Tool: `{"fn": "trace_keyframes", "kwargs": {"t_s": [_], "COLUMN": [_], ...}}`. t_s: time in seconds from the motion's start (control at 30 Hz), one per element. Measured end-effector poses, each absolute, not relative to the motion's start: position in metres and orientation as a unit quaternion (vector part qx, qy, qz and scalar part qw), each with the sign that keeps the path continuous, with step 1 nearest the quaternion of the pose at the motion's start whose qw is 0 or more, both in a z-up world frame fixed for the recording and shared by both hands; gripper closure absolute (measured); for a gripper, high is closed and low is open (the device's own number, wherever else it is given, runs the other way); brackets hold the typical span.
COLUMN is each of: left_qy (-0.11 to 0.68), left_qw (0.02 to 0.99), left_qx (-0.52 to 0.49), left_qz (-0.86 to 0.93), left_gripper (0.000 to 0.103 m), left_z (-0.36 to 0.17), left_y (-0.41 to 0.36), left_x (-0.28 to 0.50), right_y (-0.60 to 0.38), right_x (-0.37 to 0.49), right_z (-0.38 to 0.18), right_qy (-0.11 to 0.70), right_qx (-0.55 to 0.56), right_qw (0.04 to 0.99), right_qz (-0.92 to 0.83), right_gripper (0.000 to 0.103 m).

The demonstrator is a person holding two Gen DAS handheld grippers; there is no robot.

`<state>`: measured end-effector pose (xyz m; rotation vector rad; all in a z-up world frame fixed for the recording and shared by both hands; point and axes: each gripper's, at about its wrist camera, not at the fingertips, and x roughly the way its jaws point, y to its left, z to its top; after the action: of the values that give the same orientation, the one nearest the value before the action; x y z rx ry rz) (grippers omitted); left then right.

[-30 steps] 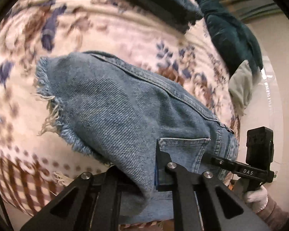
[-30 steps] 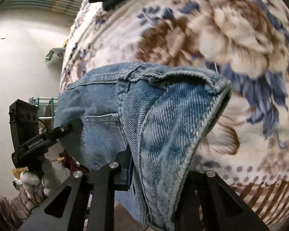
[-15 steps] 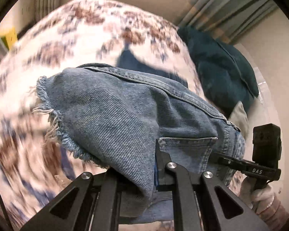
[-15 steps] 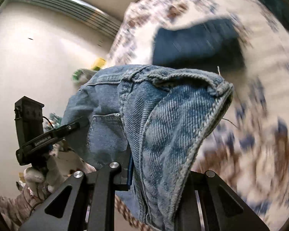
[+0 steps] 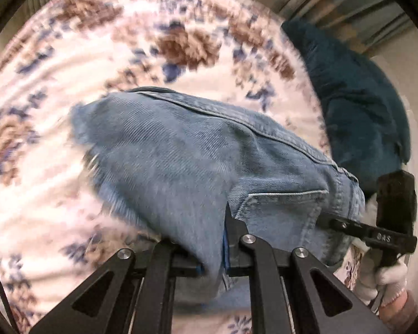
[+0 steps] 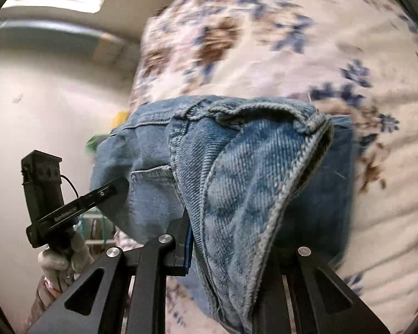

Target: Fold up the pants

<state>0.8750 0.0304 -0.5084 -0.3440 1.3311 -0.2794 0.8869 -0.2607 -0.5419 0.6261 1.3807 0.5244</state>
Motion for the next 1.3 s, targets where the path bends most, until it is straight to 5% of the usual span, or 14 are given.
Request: {"fn": "trace_keyframes", "kwargs": {"t_s": [0.27, 0.37, 0.4, 0.47, 0.5, 0.53, 0.57, 0.63, 0.87, 1.3], "left_qy": [0.622, 0.634, 0.632, 0.620, 0.608, 0.591, 0.578, 0.565, 0.561, 0.498], "left_qw": [0.759, 0.757, 0.759, 0.771, 0.781, 0.796, 0.808, 0.820, 0.828, 0.867], "left_qx": [-0.125, -0.104, -0.109, -0.113, -0.112, -0.104, -0.090, -0.076, -0.015, 0.025], "left_qz": [-0.145, -0.122, -0.115, -0.093, -0.086, -0.077, -0.066, -0.055, -0.018, -0.004], "left_gripper": [0.092, 0.087, 0.086, 0.075, 0.071, 0.052, 0.017, 0.001, 0.001, 0.001], "left_z": [-0.525, -0.522, -0.519, -0.511, -0.505, -0.495, -0.486, -0.478, -0.460, -0.371], "left_y": [0.003, 0.008, 0.014, 0.026, 0.028, 0.031, 0.031, 0.031, 0.013, 0.003], "left_x": [0.899, 0.893, 0.889, 0.881, 0.876, 0.866, 0.857, 0.845, 0.798, 0.704], "right_y": [-0.300, -0.308, -0.315, -0.324, -0.327, -0.327, -0.324, -0.311, -0.248, -0.217], "right_x": [0.915, 0.906, 0.906, 0.900, 0.895, 0.891, 0.884, 0.866, 0.794, 0.677], "right_z": [-0.573, -0.563, -0.560, -0.551, -0.541, -0.532, -0.521, -0.502, -0.469, -0.375], "right_qy": [0.639, 0.673, 0.674, 0.678, 0.676, 0.671, 0.665, 0.654, 0.601, 0.540], "right_qx": [0.275, 0.262, 0.260, 0.252, 0.236, 0.212, 0.186, 0.102, -0.040, -0.029], "right_qw": [0.685, 0.664, 0.666, 0.670, 0.682, 0.698, 0.714, 0.747, 0.797, 0.836], "right_qz": [0.216, 0.196, 0.186, 0.167, 0.148, 0.132, 0.118, 0.068, -0.048, -0.089], "right_gripper": [0.081, 0.045, 0.041, 0.013, 0.011, 0.011, 0.010, 0.010, 0.010, 0.010]}}
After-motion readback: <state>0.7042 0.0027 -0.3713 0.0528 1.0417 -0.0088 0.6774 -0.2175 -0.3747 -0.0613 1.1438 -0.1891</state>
